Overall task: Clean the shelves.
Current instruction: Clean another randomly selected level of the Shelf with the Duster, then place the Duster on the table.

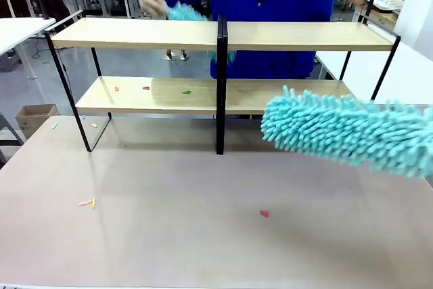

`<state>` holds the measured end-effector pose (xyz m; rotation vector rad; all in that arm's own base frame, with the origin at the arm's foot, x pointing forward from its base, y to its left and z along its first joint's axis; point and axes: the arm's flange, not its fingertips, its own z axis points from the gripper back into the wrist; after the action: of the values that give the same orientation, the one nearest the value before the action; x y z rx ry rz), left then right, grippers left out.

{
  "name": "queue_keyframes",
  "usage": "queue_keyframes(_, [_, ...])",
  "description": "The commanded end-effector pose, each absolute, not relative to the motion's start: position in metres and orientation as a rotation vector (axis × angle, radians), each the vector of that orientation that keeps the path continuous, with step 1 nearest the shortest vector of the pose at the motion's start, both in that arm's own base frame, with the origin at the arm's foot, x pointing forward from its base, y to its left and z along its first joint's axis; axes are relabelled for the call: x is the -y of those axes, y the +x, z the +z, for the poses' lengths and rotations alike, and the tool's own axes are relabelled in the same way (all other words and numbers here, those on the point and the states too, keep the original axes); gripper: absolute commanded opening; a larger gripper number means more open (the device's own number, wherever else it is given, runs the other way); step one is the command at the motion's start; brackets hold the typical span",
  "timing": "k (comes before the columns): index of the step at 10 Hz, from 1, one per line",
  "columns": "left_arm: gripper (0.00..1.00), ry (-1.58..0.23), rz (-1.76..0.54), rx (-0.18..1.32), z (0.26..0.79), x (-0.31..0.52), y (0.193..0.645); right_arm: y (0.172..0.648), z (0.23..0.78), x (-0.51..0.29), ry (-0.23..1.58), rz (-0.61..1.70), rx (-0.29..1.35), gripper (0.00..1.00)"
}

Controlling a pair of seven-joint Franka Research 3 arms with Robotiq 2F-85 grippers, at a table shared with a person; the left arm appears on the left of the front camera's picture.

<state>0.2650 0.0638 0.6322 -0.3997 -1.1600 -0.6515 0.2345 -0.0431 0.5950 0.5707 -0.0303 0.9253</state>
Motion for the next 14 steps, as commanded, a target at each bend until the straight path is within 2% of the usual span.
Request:
queue_keyframes(1, [1.00, -0.393, -0.652, 1.158, 0.632, -0.063, 0.266, 0.222, 0.625, 0.062, 0.603, 1.085, 0.324, 0.12])
queue_keyframes(3, [1.00, -0.393, -0.652, 1.158, 0.632, -0.063, 0.266, 0.215, 0.659, 0.096, 0.571, 1.064, 0.568, 0.12])
queue_keyframes(6, [1.00, -0.393, -0.652, 1.158, 0.632, -0.063, 0.266, 0.229, 0.700, 0.157, 0.517, 1.052, 0.691, 0.12])
queue_keyframes(7, [1.00, -0.393, -0.652, 1.158, 0.632, -0.063, 0.266, 0.240, 0.699, 0.152, 0.526, 1.010, 0.653, 0.12])
queue_keyframes(8, [1.00, -0.393, -0.652, 1.158, 0.632, -0.063, 0.266, 0.213, 0.693, 0.148, 0.519, 1.004, 0.664, 0.12])
queue_keyframes(14, [1.00, -0.393, -0.652, 1.158, 0.632, -0.063, 0.266, 0.213, 0.693, 0.148, 0.519, 1.004, 0.664, 0.12])
